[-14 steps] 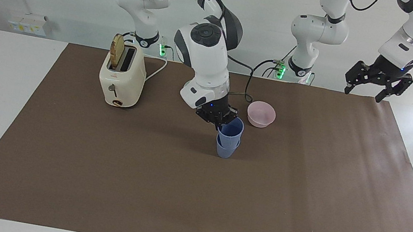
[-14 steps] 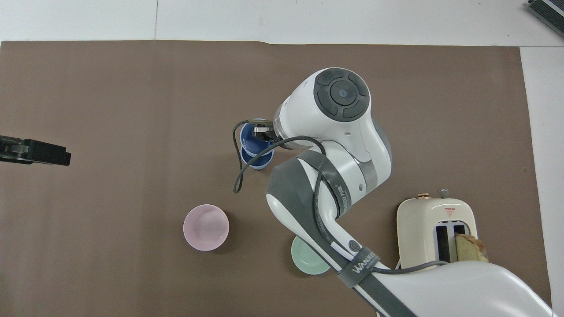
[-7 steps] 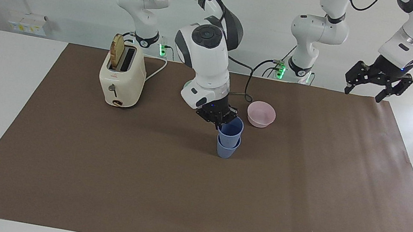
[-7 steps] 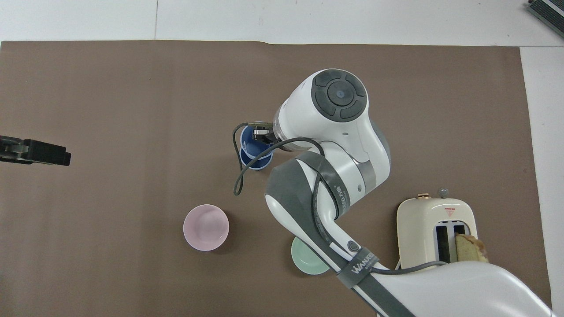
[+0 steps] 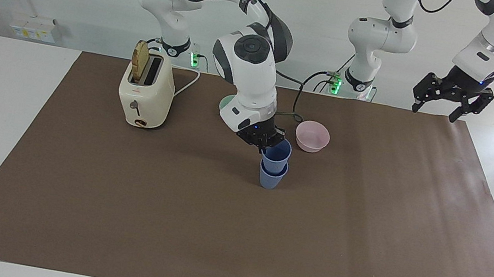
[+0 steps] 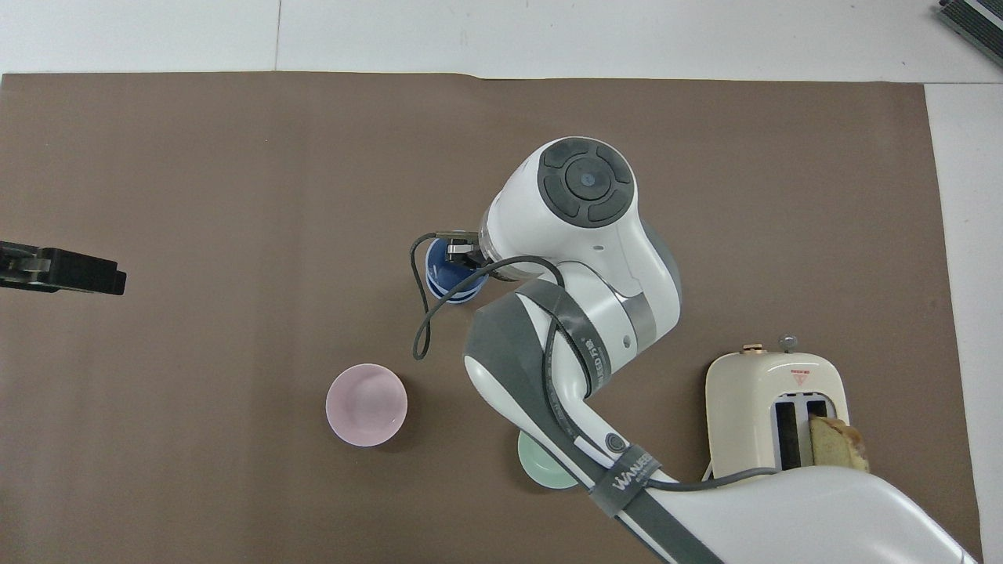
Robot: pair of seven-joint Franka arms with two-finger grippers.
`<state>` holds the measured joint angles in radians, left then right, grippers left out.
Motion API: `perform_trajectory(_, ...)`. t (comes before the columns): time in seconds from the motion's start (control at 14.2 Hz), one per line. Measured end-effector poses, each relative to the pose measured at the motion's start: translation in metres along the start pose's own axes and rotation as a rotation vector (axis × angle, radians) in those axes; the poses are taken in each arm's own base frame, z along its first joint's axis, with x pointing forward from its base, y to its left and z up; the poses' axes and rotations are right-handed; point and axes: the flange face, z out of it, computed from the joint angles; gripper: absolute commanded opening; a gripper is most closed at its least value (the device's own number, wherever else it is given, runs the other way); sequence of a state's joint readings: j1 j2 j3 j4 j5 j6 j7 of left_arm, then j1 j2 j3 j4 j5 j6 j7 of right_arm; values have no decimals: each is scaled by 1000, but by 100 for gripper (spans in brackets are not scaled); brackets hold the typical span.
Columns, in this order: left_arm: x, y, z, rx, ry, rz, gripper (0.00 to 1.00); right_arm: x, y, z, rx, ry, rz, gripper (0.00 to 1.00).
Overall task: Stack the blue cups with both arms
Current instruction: 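Lower the held blue cup into the other cup with the right gripper, then open the right gripper and lift it away from the stacked cups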
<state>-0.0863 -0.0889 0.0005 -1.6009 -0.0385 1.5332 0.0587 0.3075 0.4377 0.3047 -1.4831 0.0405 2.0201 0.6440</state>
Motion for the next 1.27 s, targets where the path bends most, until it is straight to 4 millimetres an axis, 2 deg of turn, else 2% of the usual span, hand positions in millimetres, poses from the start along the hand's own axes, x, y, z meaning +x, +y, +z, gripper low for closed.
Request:
perform_trajectory(0.28, 0, 0, 0, 0, 0, 0, 100, 1, 4, 24, -2, -8, 6, 0)
perform_trajectory(0.35, 0, 0, 0, 0, 0, 0, 100, 1, 5, 28, -4, -11, 7, 13)
perform_trajectory(0.42, 0, 0, 0, 0, 0, 0, 100, 1, 6, 29, -5, -13, 7, 42)
perform_trajectory(0.49, 0, 0, 0, 0, 0, 0, 100, 1, 6, 29, -5, -12, 8, 50)
perform_trajectory(0.57, 0, 0, 0, 0, 0, 0, 100, 1, 6, 29, -5, -11, 9, 58)
perform_trajectory(0.71, 0, 0, 0, 0, 0, 0, 100, 3, 6, 28, 1, -4, 10, 65)
perform_trajectory(1.06, 0, 0, 0, 0, 0, 0, 100, 4, 6, 27, 5, 3, 10, 67)
perform_trajectory(1.13, 0, 0, 0, 0, 0, 0, 100, 4, 6, 27, 5, 3, 10, 92)
perform_trajectory(1.2, 0, 0, 0, 0, 0, 0, 100, 4, 6, 27, 6, 4, 10, 100)
perform_trajectory(1.27, 0, 0, 0, 0, 0, 0, 100, 4, 6, 26, 6, 5, 11, 100)
